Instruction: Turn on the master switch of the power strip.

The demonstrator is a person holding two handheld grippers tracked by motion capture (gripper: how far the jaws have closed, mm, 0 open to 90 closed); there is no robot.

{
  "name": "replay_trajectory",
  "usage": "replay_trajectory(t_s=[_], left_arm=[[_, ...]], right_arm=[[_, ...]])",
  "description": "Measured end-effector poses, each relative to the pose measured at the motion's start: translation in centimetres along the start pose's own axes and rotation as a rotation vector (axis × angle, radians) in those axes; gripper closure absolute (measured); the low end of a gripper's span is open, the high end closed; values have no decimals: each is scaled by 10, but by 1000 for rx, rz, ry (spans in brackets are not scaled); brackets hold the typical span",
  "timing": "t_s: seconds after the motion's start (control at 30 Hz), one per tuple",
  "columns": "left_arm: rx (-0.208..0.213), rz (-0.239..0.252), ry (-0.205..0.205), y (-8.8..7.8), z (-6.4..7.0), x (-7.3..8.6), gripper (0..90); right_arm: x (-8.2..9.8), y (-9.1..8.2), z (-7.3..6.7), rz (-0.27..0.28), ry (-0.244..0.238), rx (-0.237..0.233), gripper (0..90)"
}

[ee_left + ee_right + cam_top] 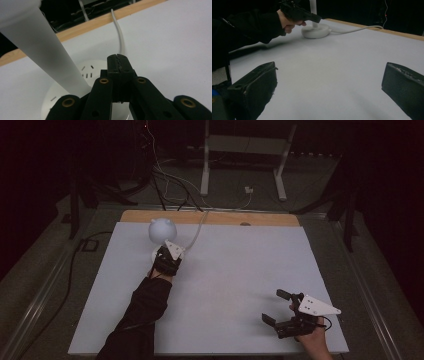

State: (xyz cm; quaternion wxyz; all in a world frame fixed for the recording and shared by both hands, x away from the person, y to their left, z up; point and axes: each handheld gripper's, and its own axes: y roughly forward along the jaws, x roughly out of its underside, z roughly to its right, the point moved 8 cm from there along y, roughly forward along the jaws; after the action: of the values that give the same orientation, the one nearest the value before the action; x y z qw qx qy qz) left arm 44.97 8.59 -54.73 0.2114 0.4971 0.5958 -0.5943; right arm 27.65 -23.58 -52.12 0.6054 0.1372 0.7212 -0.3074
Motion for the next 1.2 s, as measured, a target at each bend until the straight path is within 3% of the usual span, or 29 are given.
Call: replay_trajectory(t_s=[0.53,0.73,1.13,1.2], left_arm=[[-22,-35,34,11,1,8,900],[-35,-41,70,12,2,7,900],[-34,-57,82,16,1,12,900],[-49,-61,102,16,2,12,900]], right_arm=[[0,0,0,-2,1,0,0],[1,0,0,-5,0,0,0],[1,0,0,-8,-5,2,0],[1,1,0,-9,-5,1,0]])
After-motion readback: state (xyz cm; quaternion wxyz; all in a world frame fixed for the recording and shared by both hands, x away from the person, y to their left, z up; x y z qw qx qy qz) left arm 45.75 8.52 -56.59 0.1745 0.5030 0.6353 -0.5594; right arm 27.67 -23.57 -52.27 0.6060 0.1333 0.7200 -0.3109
